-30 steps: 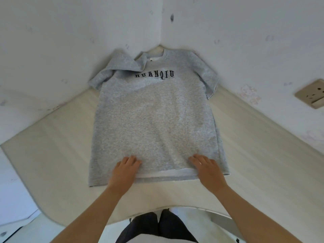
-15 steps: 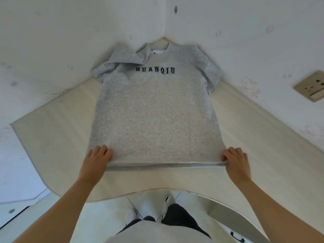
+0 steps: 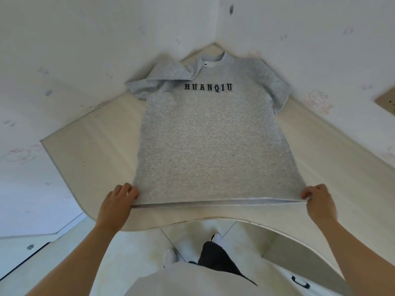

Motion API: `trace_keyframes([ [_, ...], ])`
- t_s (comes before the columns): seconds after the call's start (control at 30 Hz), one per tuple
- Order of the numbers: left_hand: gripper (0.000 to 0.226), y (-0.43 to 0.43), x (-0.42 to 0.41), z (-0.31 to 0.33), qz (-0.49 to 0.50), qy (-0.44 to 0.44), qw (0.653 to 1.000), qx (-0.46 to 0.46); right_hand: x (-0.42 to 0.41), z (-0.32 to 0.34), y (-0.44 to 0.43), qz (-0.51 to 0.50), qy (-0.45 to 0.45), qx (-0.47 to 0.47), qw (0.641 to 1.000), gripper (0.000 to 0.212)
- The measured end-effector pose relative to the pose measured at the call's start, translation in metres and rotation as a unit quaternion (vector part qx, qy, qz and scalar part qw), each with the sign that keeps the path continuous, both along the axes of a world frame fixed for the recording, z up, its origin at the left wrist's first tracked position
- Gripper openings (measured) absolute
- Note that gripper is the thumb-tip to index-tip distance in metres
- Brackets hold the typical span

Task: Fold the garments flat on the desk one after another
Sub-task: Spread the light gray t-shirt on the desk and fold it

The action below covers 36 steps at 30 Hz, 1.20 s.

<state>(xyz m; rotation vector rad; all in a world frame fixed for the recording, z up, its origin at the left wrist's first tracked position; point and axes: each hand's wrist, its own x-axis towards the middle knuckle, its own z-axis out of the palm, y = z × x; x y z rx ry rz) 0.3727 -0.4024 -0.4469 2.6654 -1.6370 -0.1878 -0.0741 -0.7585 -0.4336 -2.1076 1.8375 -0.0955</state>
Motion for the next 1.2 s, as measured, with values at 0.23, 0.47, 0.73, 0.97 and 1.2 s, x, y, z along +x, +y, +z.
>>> trace_keyframes([
  [0.23, 0.045, -0.018, -0.011, 0.012, -0.033, 0.135, 0.990, 0.026, 0.039, 0.017, 0.001, 0.070, 0.141, 0.014, 0.987, 0.032],
  [0.47, 0.064, -0.090, -0.042, 0.005, -0.036, 0.147, 0.985, 0.080, 0.127, 0.005, 0.030, 0.359, 0.081, 0.079, 0.926, 0.050],
  [0.73, 0.068, -0.053, -0.047, -0.006, -0.022, 0.168, 0.978, 0.123, 0.178, 0.008, 0.025, 0.449, 0.099, 0.090, 0.884, 0.042],
  [0.97, 0.038, -0.096, -0.010, 0.022, 0.076, 0.160, 0.983, 0.047, 0.265, 0.028, -0.016, 0.418, -0.017, 0.140, 0.897, 0.037],
  [1.2, 0.041, -0.166, 0.086, 0.024, 0.251, 0.273, 0.920, -0.130, 0.364, 0.046, -0.050, 0.281, -0.131, 0.235, 0.921, 0.034],
])
